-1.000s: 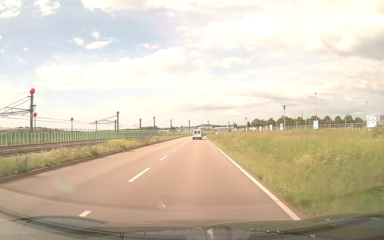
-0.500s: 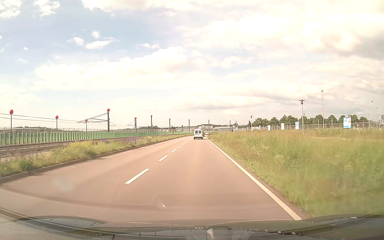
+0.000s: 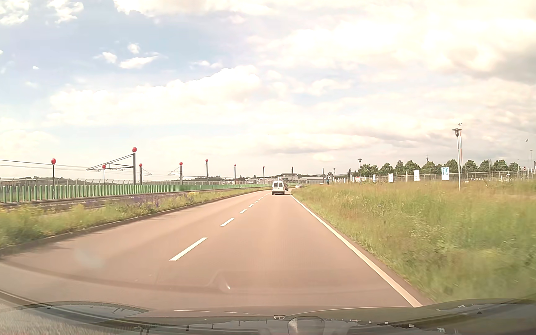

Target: Follow the waypoints while adhering to traffic rules and regulations

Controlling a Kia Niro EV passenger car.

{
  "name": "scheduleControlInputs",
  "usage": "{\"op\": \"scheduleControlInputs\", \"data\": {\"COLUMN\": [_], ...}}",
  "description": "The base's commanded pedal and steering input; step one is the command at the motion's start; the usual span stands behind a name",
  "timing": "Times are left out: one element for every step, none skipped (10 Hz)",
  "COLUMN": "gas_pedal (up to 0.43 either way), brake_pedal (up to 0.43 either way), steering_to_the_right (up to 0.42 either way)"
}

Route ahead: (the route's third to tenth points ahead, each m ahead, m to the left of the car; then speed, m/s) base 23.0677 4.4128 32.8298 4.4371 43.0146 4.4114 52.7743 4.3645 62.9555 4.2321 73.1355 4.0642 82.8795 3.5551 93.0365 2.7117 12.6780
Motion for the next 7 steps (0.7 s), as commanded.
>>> {"op": "scheduleControlInputs", "data": {"gas_pedal": [0.047,0.047,0.059,0.067,0.067,0.079,0.079], "brake_pedal": [0.000,0.000,0.000,0.000,0.000,0.000,0.000], "steering_to_the_right": [-0.001,-0.001,-0.001,-0.001,-0.001,-0.001,-0.001]}}
